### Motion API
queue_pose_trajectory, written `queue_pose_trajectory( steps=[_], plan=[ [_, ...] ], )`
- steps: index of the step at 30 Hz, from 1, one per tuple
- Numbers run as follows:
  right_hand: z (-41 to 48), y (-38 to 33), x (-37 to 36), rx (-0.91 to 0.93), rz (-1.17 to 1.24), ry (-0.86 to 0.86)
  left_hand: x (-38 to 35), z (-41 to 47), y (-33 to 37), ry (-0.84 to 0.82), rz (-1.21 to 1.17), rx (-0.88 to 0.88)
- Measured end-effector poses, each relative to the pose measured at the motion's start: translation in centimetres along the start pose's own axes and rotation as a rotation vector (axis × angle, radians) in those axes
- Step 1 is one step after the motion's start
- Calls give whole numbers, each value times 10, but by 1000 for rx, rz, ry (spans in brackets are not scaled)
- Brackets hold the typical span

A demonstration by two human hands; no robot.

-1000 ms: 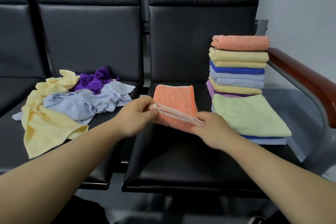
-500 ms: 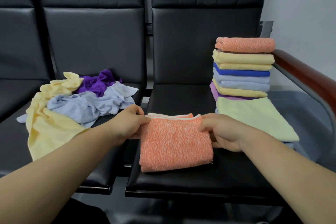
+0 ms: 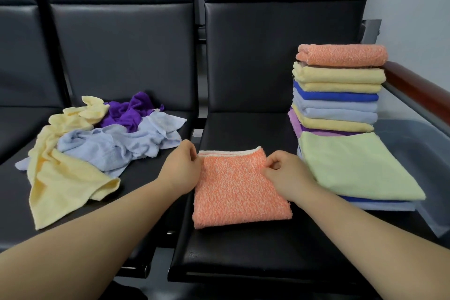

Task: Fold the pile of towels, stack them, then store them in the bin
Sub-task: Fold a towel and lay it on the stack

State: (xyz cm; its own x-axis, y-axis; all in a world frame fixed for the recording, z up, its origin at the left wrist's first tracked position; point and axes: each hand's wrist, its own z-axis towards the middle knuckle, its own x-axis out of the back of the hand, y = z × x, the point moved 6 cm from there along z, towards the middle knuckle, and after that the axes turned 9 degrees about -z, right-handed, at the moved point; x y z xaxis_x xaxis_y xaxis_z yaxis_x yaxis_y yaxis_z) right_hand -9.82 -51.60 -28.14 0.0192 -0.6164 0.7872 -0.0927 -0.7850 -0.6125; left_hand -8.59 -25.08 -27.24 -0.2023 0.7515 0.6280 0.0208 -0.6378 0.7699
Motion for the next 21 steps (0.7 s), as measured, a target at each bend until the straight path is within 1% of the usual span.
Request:
queue_pose_trajectory(
  steps=[7, 10, 12, 14, 16, 17, 18, 21],
  plan=[
    [4, -4, -9, 48, -248, -36, -17, 7, -16, -82, 194, 32],
    [0, -6, -9, 48, -301, -137, -15, 6, -12, -169, 274, 50],
    [-6, -9, -8, 39, -306, -255, -11, -2, -7, -259, 233, 93],
    [-14, -14, -5, 29, -287, -359, -11, -19, -4, -410, 80, 198],
    [-20, -16, -4, 20, -256, -423, -16, -39, -4, -552, -37, 299],
    [-23, -17, -3, 19, -240, -433, -16, -47, -2, -579, -43, 301],
    [-24, -16, -3, 15, -222, -432, -15, -50, -1, -570, -33, 281],
    [-26, -13, -5, -7, -138, -403, -11, -51, 2, -463, 9, 168]
  ],
)
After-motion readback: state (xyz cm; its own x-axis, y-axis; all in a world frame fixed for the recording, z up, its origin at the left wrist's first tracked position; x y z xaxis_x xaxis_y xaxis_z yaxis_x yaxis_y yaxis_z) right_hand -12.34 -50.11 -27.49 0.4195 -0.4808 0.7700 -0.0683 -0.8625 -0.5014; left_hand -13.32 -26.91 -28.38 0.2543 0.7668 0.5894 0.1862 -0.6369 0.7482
